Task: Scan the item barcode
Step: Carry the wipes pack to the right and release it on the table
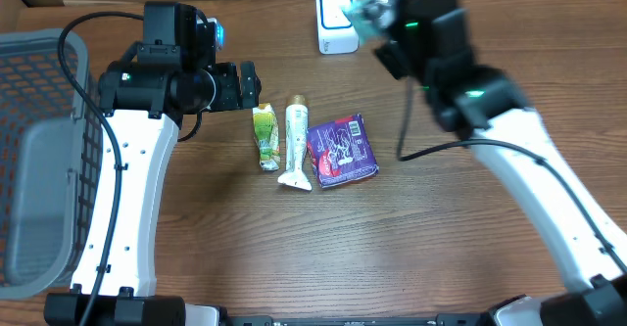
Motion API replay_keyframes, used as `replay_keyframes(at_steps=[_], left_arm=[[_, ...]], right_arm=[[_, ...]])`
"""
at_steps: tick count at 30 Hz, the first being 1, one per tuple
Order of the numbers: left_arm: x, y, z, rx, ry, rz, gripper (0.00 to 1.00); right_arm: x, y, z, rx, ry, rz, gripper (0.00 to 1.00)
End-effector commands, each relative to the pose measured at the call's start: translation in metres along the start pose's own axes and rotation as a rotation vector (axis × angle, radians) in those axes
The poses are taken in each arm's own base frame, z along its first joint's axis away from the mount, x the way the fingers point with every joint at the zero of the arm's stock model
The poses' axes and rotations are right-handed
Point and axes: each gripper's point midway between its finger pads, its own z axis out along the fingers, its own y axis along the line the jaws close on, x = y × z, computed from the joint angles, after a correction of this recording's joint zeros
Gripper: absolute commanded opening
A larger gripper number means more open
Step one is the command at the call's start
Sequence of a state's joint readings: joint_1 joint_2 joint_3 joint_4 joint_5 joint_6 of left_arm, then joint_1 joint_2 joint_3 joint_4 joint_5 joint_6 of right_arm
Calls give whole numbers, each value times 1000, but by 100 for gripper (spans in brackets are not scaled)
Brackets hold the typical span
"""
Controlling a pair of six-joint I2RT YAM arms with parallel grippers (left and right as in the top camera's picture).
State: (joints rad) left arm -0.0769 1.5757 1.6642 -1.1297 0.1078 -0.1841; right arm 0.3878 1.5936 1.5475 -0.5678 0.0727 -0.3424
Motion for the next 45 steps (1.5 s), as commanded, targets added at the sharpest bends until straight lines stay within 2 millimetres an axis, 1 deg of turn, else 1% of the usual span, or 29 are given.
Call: replay_keyframes(at_steps=[1,3,4,6,7,8,10,13,16,18,21,24,26,27,28,29,30,32,34,36,38,40,41,43,45], left_arm=[[-2,0,2,-3,-2,6,99],[-2,0,2,-3,-3,6,100],[-2,0,2,-3,-2,6,100],[-2,0,2,-3,-2,6,100],[-2,0,2,-3,-2,6,100],[-2,0,2,-3,-2,6,100],[-2,0,2,-3,-2,6,100],[-2,0,2,-3,-3,6,100],[-2,0,2,-3,-2,6,100],[-2,0,2,-3,-2,6,100],[-2,0,2,-3,-2,6,100],[-2,0,2,-3,-2,6,99],[-2,0,2,-3,-3,6,99],[-2,0,2,-3,-2,6,100],[-2,0,2,-3,-2,6,100],[-2,0,2,-3,-2,6,100],[-2,0,2,-3,-2,6,100],[-2,0,2,-3,-2,6,100],[-2,0,2,-4,-2,6,100],[-2,0,2,-3,-2,6,100],[-2,0,2,-3,-2,6,100],[-2,0,2,-3,-2,6,100],[-2,0,2,-3,-2,6,99],[-2,0,2,-3,-2,6,99],[-2,0,2,-4,-2,6,100]], right_arm=[[37,16,1,-334,139,594,4],[68,5,2,-362,237,755,4],[87,-3,3,-356,283,823,4],[122,-18,7,-326,344,901,4],[136,-23,8,-308,368,935,4],[156,-30,9,-282,401,989,4],[192,-39,9,-236,459,1086,4],[239,-46,8,-184,514,1187,4],[275,-53,6,-140,523,1248,4],[295,-60,4,-108,516,1283,4],[320,-74,0,-45,496,1323,4],[338,-85,-4,11,476,1386,4],[345,-89,-6,30,469,1419,4],[347,-90,-7,34,467,1423,11],[347,-90,-7,35,467,1425,39],[346,-89,-7,27,464,1426,81],[342,-88,-7,5,457,1430,100],[328,-80,-6,-88,430,1450,100],[311,-71,-9,-196,424,1484,100],[298,-66,-14,-244,448,1502,100],[284,-62,-20,-268,480,1474,100],[272,-57,-25,-261,522,1451,100],[267,-56,-28,-229,552,1429,100],[262,-60,-32,-144,594,1395,100],[252,-65,-36,-99,606,1356,100]])
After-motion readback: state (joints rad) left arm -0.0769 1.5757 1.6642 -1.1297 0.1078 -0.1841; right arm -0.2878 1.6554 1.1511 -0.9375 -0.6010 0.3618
